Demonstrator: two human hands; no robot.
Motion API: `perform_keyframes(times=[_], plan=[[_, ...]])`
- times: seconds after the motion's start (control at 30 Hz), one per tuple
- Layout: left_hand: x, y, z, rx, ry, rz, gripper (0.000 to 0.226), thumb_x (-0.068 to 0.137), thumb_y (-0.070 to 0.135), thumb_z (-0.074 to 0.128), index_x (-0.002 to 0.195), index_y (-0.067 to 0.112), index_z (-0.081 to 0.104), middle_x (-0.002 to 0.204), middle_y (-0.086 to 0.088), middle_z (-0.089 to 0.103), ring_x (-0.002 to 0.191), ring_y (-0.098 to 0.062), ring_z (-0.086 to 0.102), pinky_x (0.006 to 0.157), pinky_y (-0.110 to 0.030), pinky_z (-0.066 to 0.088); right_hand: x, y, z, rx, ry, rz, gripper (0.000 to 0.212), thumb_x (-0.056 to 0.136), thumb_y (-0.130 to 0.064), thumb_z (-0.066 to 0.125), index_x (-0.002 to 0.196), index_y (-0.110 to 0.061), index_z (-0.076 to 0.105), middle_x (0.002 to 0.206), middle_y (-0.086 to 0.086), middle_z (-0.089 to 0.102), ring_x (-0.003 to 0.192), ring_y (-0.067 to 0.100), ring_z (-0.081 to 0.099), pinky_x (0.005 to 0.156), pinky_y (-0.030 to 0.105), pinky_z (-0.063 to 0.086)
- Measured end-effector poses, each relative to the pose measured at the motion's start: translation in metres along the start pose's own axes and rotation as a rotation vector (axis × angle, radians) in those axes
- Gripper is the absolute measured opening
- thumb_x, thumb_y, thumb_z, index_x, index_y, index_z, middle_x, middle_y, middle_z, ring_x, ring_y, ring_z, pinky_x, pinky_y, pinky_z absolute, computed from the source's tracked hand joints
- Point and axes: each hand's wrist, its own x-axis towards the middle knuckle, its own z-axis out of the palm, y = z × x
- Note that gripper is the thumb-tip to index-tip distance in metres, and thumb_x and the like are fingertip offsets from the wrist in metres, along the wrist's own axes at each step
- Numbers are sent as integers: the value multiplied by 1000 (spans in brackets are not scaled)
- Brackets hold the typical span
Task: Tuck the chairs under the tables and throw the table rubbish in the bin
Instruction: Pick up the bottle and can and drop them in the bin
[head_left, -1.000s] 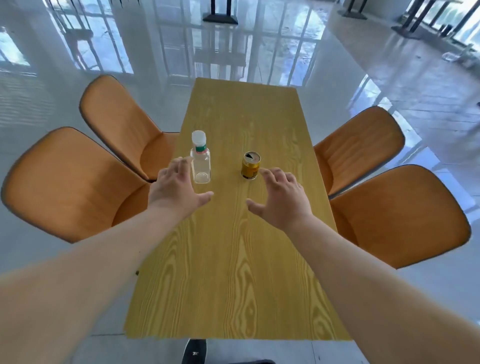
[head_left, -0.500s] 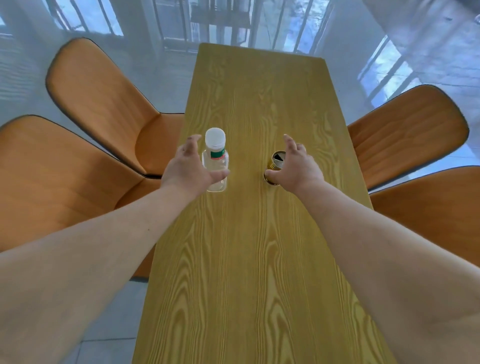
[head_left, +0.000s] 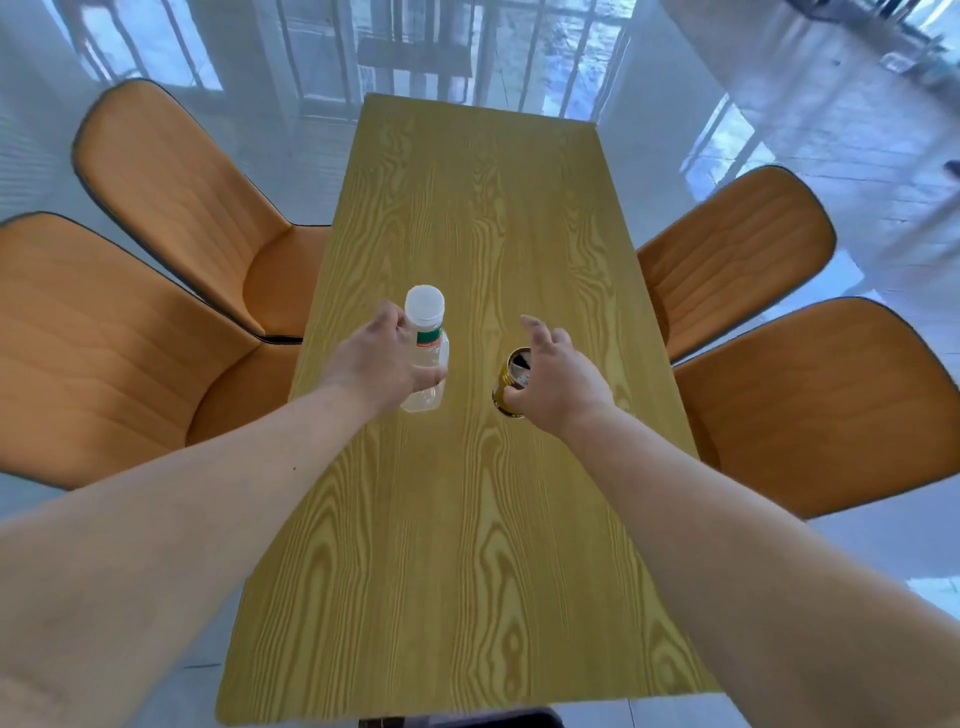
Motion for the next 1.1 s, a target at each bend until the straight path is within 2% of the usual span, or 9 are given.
perform_keyframes(times=[0.2,0.37,0.47,0.57,0.7,0.77,0.87,0.97,1.1], plan=[[-157,26,46,-26,9,-14,64,71,59,83,110,28,43,106,10,57,94,-21,59,74,-40,48,-154,54,-6,-32,-28,-61,96,89,-37,74,163,-30,15,134,6,47,93,24,50,66,38,47],[-294,43,86,-12,80,-14,65,70,58,84,105,28,39,99,11,54,87,-21,55,59,-28,34,-283,92,5,-35,-76,-129,95,89,-37,73,164,-27,15,138,11,47,107,32,60,78,46,60],[-363,45,108,-6,86,-8,66,70,53,87,102,27,37,97,8,52,87,-23,55,59,-32,34,-346,106,20,-50,-123,-175,95,89,-39,74,163,-28,15,136,11,48,108,33,61,82,48,61],[-414,35,131,-51,48,-18,63,67,59,83,104,34,38,102,9,52,88,-18,53,59,-27,32,-391,117,38,-49,-146,-193,93,88,-40,74,162,-28,18,132,9,48,109,34,60,83,49,60],[-450,1,171,-93,-39,-104,75,57,74,69,120,40,45,112,12,53,95,-13,55,69,-32,39,-426,126,79,-12,-162,-187,87,87,-39,71,159,-30,22,126,5,47,105,32,58,71,40,49],[-456,-24,198,-87,-97,-123,78,56,71,74,122,46,42,117,14,52,98,-11,52,76,-34,39,-433,132,109,-7,-178,-178,88,88,-40,70,160,-30,21,129,5,47,105,32,58,72,39,47],[-458,-67,246,-86,-153,-147,77,58,64,81,121,53,37,117,16,49,100,-11,50,80,-36,40,-433,142,166,5,-216,-152,89,87,-40,72,160,-31,21,132,5,47,109,33,57,79,43,54],[-454,-103,286,-17,-193,-122,78,59,64,81,122,46,39,110,12,49,92,-15,54,75,-35,41,-430,151,222,-17,-264,-117,91,85,-38,74,157,-33,18,134,6,47,111,35,57,77,46,54],[-445,-136,325,29,-238,-95,74,56,68,77,112,42,38,104,9,52,83,-17,54,64,-33,38,-425,168,282,-43,-291,-83,89,84,-38,73,155,-33,19,136,7,48,111,37,59,77,46,55]])
